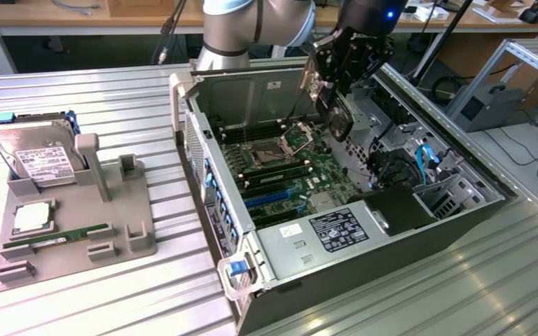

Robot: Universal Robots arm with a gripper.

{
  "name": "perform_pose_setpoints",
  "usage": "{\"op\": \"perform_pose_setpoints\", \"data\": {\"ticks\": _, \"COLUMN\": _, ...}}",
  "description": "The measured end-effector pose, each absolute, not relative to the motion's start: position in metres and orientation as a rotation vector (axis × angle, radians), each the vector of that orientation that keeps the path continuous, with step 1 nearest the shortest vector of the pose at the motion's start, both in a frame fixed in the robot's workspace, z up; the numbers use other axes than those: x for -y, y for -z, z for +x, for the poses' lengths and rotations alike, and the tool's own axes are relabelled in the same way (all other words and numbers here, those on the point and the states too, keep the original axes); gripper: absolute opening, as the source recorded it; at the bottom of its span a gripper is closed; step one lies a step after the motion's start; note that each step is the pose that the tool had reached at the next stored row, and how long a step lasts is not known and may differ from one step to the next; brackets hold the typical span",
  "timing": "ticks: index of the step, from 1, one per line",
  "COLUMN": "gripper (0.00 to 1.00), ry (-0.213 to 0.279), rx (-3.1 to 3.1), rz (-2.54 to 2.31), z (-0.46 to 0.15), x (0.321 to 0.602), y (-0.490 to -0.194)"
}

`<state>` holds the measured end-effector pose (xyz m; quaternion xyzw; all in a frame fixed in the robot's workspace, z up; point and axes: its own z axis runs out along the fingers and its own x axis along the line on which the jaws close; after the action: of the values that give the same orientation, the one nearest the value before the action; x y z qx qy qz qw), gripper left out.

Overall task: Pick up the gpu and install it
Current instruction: 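Pick up the gpu and move the gpu toward the slot, then insert the gpu into the slot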

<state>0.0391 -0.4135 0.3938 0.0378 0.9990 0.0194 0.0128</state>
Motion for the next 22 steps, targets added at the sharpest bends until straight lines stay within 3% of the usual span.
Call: {"op": "perform_pose_setpoints", "data": {"ticks": 22, "gripper": 0.27, "ry": -0.062, "rx": -3.117, "rz": -0.003, "z": 0.0432, "x": 0.4135, "y": -0.3935}}
